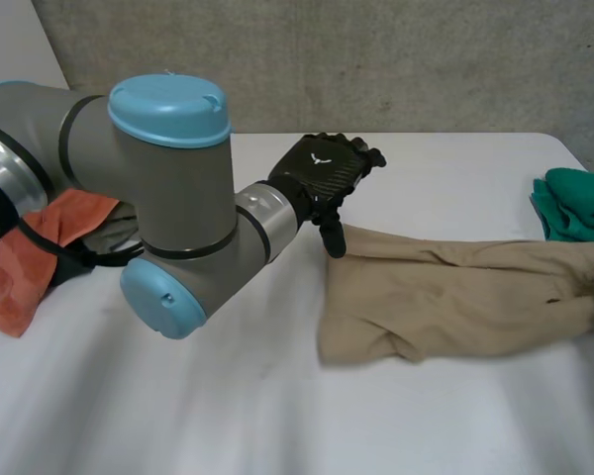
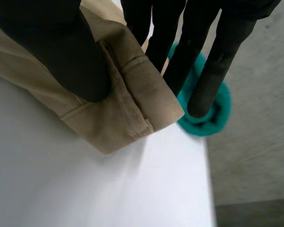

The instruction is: Fold the laundry.

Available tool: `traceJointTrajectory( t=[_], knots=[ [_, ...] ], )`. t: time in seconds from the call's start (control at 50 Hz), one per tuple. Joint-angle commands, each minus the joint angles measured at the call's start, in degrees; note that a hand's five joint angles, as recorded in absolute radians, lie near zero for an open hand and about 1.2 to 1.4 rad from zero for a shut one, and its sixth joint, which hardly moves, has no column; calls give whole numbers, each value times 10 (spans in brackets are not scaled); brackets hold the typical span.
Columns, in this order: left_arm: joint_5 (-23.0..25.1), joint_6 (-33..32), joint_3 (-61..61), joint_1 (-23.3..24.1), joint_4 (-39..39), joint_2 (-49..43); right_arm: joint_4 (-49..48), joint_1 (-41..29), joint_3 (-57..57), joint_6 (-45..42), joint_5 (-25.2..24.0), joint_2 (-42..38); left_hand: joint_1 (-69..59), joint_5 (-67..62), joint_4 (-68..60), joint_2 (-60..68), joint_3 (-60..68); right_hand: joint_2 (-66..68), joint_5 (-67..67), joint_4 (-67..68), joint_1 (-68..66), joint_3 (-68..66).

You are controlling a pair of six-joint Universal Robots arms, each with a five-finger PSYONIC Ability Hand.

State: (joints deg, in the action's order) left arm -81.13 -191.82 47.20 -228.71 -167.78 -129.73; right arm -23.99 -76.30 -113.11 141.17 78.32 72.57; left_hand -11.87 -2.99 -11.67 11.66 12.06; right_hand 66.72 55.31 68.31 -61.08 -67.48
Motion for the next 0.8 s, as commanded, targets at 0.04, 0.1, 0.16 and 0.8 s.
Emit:
traceJointTrajectory(
  t=[0.04, 0.1, 0.16, 0.8],
  knots=[
    [4, 2, 37, -31, -3, 34, 46, -24, 59, -189, -21, -21, 19, 30, 17, -17, -21, 133, 147, 117, -189, -125],
    [2, 5, 44, -43, -6, 43, 22, -94, 74, -264, -39, -14, 19, 30, 17, -17, -21, 133, 147, 117, -189, -125],
    [0, 7, 47, -49, -6, 49, -6, -150, 76, -307, -63, -10, 19, 30, 17, -17, -21, 133, 147, 117, -189, -125],
    [-75, 25, -116, -2, -20, 14, 47, -176, 97, 301, -95, 144, 19, 30, 17, -17, -21, -567, -553, -583, 511, 575]
  ],
)
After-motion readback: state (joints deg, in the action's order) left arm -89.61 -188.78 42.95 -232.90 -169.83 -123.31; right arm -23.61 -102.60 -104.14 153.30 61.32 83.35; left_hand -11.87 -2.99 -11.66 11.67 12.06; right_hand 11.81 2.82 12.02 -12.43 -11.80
